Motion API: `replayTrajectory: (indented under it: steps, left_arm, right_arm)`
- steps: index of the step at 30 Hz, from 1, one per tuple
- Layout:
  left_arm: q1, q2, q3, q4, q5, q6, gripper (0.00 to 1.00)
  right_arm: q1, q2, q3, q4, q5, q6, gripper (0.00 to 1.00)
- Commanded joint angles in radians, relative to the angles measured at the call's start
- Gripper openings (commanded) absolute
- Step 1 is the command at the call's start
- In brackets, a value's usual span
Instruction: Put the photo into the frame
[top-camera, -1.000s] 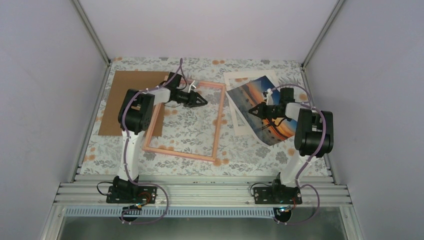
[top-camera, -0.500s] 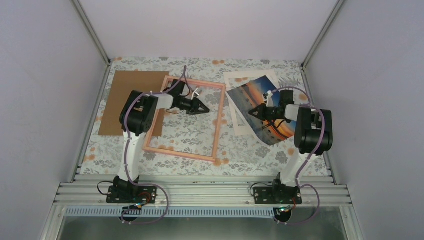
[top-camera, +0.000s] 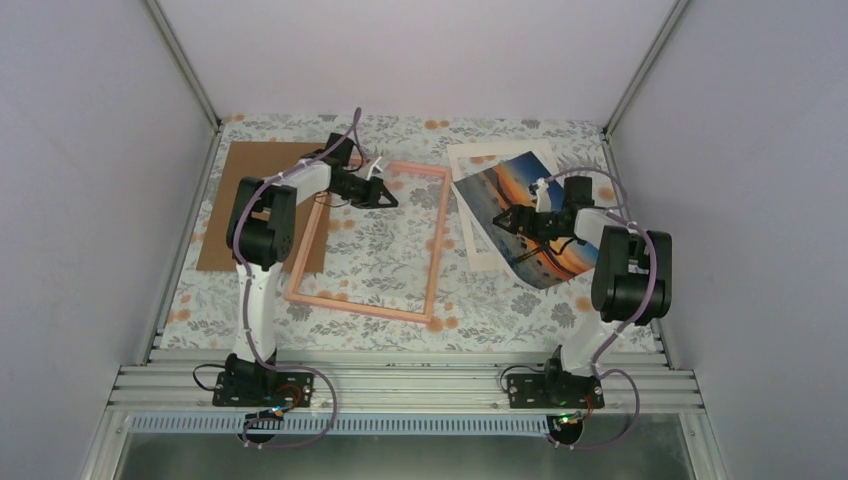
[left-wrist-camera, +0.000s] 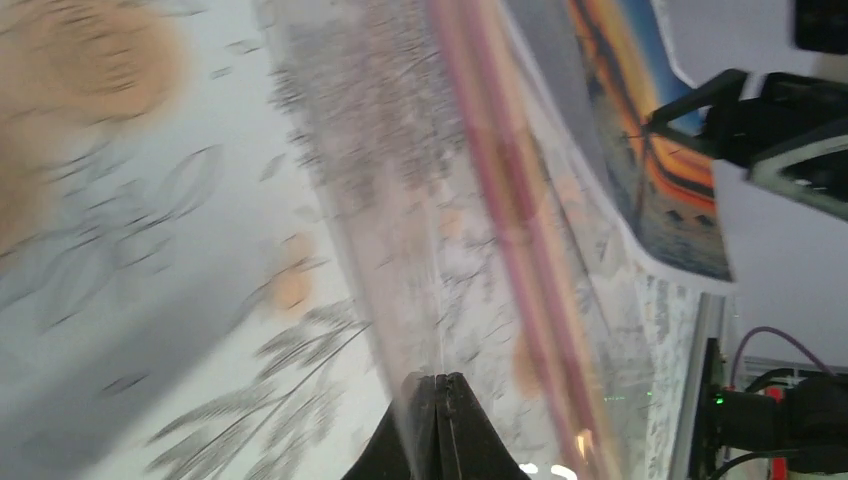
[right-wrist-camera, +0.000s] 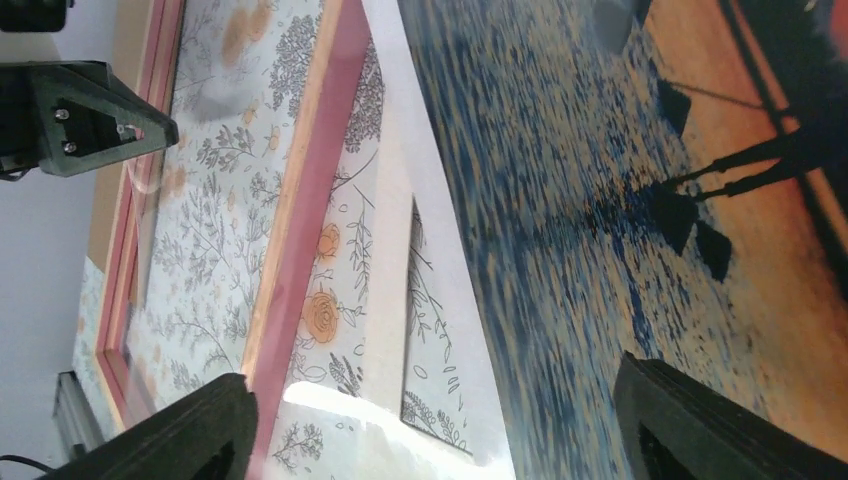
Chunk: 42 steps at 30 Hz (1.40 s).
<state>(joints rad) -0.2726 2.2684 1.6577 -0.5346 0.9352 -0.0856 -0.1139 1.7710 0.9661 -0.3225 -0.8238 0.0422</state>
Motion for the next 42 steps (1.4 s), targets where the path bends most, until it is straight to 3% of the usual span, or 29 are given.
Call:
replayTrajectory:
  steps: [1,7,22,42]
  left_arm:
    - [0.056,-0.004,0.027,-0.179,-0.065,0.147,0.02]
    - [0.092,0.048,0.133,-0.351,-0.124,0.257,0.02]
    - [0.141,0.17,0.303,-0.568,-0.196,0.334,0.02]
    - [0.162,0.12,0.231,-0.515,-0.229,0.268,0.02]
  right_arm:
    - [-0.009,-0.086,-0.014,-0.068,0.058,-0.1,0.92]
    - [-0.008,-0.156,-0.006,-0.133,0.086,-0.172,1.0]
    - [-0.008,-0.223,0.012,-0.287,0.193,-0.333,1.0]
    - [-0.008,-0.226,0.014,-0.303,0.229,-0.352,1.0]
